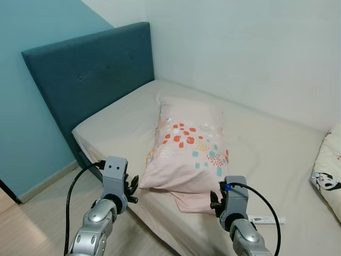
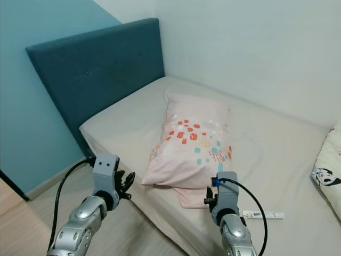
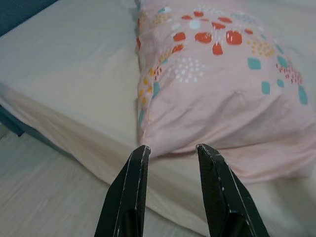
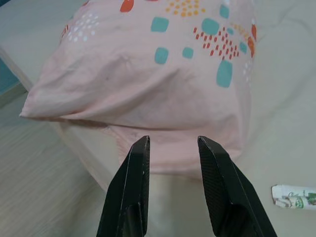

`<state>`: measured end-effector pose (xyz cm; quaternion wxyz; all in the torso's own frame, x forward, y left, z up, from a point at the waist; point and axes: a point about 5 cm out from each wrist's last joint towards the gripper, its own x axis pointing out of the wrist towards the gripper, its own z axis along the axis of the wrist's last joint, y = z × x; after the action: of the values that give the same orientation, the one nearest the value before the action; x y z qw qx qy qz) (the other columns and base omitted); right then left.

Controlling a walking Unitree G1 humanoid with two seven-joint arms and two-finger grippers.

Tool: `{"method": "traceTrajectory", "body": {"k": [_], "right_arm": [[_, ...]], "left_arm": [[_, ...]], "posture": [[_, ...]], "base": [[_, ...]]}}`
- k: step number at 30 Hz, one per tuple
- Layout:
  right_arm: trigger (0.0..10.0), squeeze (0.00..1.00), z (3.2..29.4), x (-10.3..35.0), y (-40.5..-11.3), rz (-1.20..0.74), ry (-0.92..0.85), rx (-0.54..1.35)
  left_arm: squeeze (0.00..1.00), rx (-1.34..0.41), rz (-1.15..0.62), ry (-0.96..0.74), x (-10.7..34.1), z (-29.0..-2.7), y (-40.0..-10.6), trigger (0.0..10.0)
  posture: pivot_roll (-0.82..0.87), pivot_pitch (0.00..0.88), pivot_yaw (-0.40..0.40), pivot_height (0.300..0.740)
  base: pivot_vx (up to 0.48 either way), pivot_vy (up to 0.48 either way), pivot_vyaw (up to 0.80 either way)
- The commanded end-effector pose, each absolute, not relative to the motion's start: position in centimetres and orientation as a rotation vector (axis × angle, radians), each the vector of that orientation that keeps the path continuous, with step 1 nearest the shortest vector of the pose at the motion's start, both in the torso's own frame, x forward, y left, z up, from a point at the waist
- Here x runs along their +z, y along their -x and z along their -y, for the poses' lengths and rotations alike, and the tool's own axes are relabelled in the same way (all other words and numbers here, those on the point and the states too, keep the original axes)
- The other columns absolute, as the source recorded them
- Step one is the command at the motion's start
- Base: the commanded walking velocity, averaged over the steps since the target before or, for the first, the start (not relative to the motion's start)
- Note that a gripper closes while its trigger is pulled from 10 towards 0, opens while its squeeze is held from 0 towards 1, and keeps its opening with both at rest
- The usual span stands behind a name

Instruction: Clean up the room

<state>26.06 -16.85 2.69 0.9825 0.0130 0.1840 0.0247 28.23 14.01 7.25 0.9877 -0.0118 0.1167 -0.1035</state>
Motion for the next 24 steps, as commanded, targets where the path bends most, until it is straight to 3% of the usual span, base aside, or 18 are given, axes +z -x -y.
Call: {"method": "traceTrajectory", "body": {"k": [1,24], "right_arm": [[10.0,0.00,16.56,2.25,-25.79,-0.392,-0.046,0.056],[10.0,0.00,16.19,2.21,-25.36,-0.404,-0.053,0.072]], "left_arm": [[0.00,-0.209,-0.237,0.015,7.26,-14.02,-28.25,10.0],[0.00,-0.193,-0.243,0.014,7.22,-14.42,-27.77,10.0]], "posture": [[0.03,0.023,0.041,0.651],[0.04,0.043,0.032,0.636]], "base": [[0.000,0.000,0.00],[0.000,0.000,0.00]]}}
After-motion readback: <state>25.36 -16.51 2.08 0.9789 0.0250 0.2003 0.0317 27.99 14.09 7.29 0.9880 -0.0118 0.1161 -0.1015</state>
